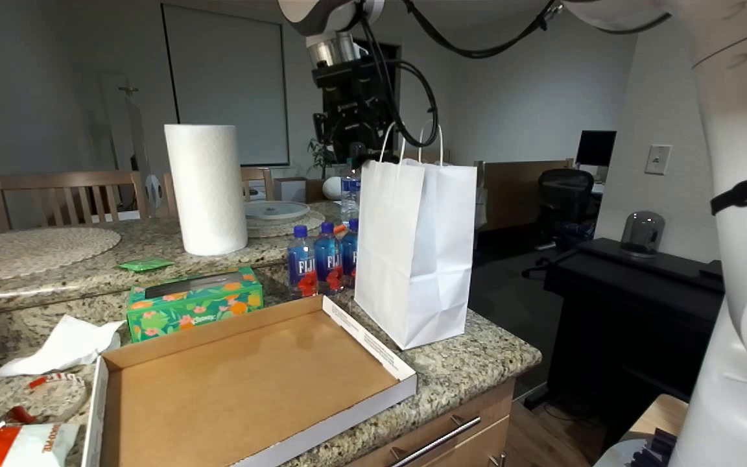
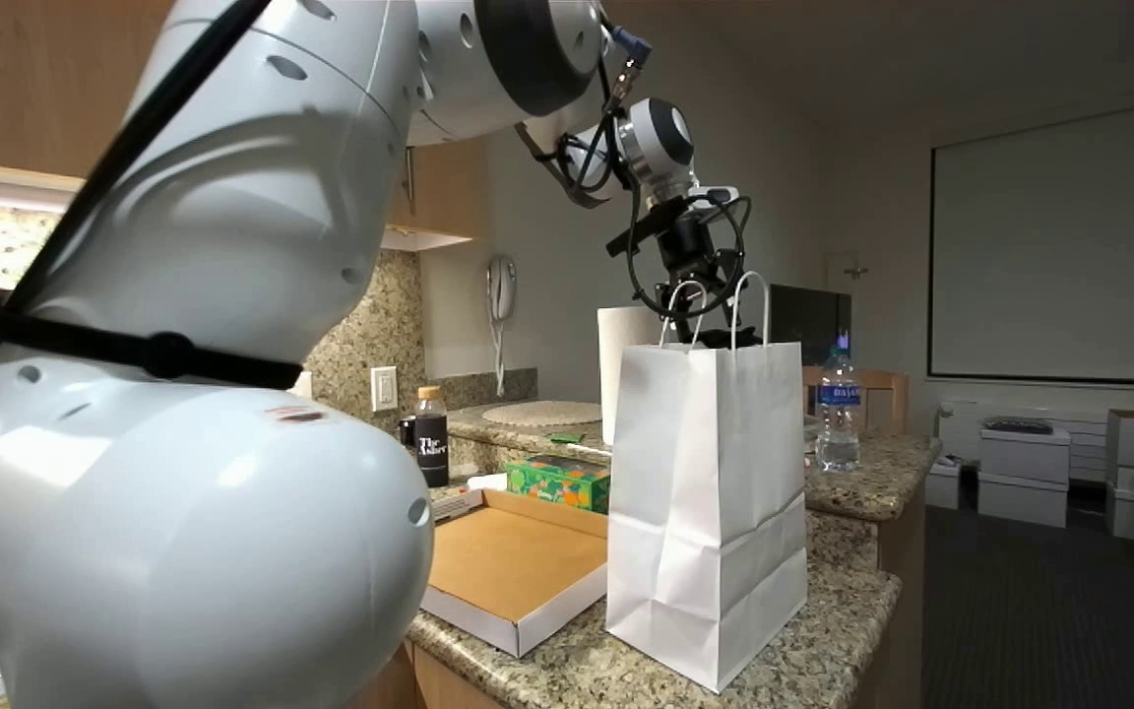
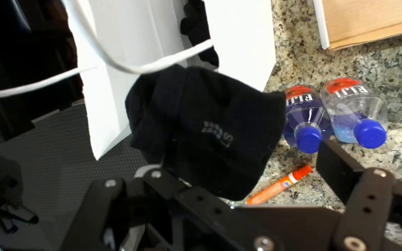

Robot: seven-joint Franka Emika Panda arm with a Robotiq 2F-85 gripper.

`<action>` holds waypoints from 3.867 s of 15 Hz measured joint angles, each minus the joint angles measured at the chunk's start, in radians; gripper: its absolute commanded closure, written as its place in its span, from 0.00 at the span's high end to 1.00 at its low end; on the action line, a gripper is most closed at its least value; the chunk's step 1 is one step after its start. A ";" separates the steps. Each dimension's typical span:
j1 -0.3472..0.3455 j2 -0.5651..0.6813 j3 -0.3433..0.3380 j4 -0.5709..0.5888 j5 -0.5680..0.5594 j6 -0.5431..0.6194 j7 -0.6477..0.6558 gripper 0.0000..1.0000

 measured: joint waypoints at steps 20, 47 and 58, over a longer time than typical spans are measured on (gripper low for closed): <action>0.016 0.005 -0.013 0.049 -0.001 -0.053 -0.001 0.09; -0.058 -0.422 -0.065 -0.301 0.117 0.329 -0.017 0.08; -0.090 -0.554 -0.063 -0.456 0.119 0.325 -0.141 0.08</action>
